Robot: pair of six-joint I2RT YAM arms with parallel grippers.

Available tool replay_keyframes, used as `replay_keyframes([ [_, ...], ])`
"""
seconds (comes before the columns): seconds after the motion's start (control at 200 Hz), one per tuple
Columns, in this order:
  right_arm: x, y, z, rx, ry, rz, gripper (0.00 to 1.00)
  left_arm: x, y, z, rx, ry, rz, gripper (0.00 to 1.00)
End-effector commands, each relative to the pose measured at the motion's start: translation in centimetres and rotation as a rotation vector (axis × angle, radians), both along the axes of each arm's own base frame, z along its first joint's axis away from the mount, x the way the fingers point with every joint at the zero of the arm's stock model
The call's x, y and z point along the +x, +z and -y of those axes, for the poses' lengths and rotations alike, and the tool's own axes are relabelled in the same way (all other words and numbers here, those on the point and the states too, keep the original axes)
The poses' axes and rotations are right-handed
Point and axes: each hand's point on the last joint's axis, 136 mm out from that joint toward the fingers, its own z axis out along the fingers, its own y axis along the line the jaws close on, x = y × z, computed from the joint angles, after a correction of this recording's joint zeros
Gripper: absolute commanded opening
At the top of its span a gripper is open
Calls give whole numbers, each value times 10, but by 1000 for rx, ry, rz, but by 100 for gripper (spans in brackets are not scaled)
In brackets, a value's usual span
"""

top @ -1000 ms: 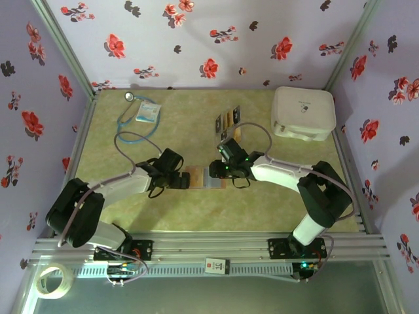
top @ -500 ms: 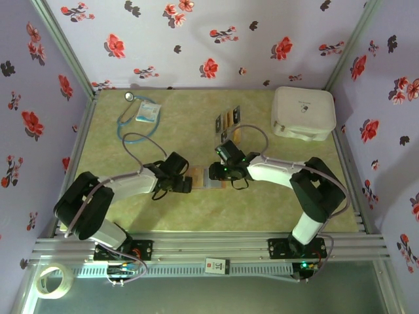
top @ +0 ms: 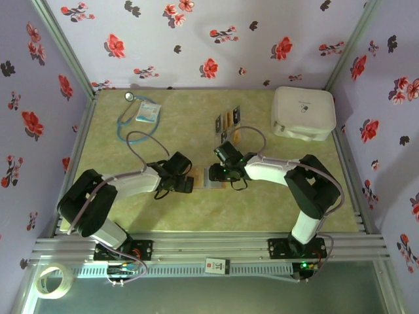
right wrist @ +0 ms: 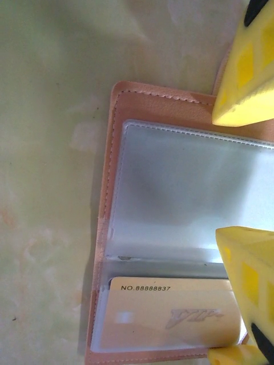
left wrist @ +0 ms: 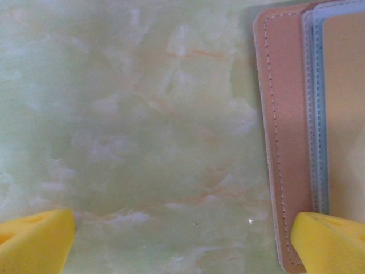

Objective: Put the credit cards into the card holder

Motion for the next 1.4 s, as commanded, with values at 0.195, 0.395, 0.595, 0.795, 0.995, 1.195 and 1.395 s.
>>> replay_keyframes([
  [0.195,-2,8,-33,142,15,-45,47,-10,-22,-8,67,1,-40,100],
  [0.395,-1,20,-44,215,10,-49,45,-12,-22,-8,60,4,-38,100],
  [0.595,-1,39,-58,269,20,-36,45,-10,-13,-8,42,16,-16,100],
  [0.795,-1,43,-75,278,41,-37,45,2,18,-28,4,111,56,100],
  [0.995,-1,31,-98,270,52,-51,45,10,41,-40,-36,163,103,100],
  [1.195,-4,10,-109,247,47,-65,45,14,48,-41,-41,168,113,100],
  [1.395,-6,-3,-106,221,42,-79,46,13,48,-42,-43,173,112,100],
])
